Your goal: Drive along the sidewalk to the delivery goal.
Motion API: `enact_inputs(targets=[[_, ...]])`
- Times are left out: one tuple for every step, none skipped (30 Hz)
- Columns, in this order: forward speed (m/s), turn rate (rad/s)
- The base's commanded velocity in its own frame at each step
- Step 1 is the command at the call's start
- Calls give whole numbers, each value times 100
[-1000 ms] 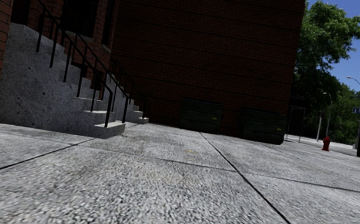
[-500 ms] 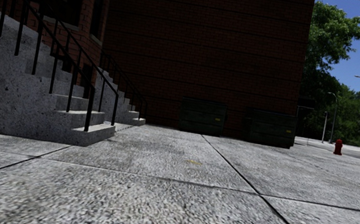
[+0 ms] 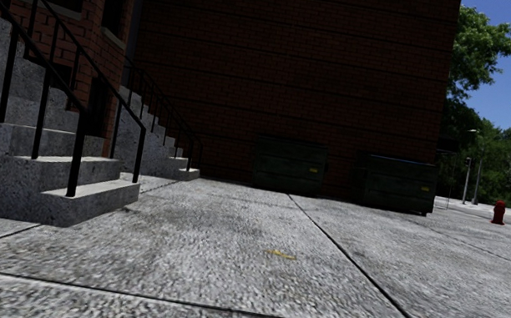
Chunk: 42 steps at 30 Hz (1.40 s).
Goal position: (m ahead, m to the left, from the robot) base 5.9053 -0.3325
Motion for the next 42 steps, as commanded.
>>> enact_inputs(targets=[[194, 0], [194, 0], [194, 0], [194, 0], [194, 0], [194, 0], [194, 0], [192, 0], [186, 0], [186, 0], [184, 0], [183, 0], [182, 0], [182, 0], [182, 0], [182, 0], [181, 0], [181, 0], [179, 0], [179, 0], [178, 0], [178, 0], [177, 0], [176, 0], [173, 0], [171, 0], [171, 0], [166, 0], [163, 0], [163, 0], [161, 0], [160, 0], [160, 0], [160, 0], [160, 0], [160, 0], [160, 0], [160, 0], [160, 0], [159, 0], [159, 0], [157, 0]])
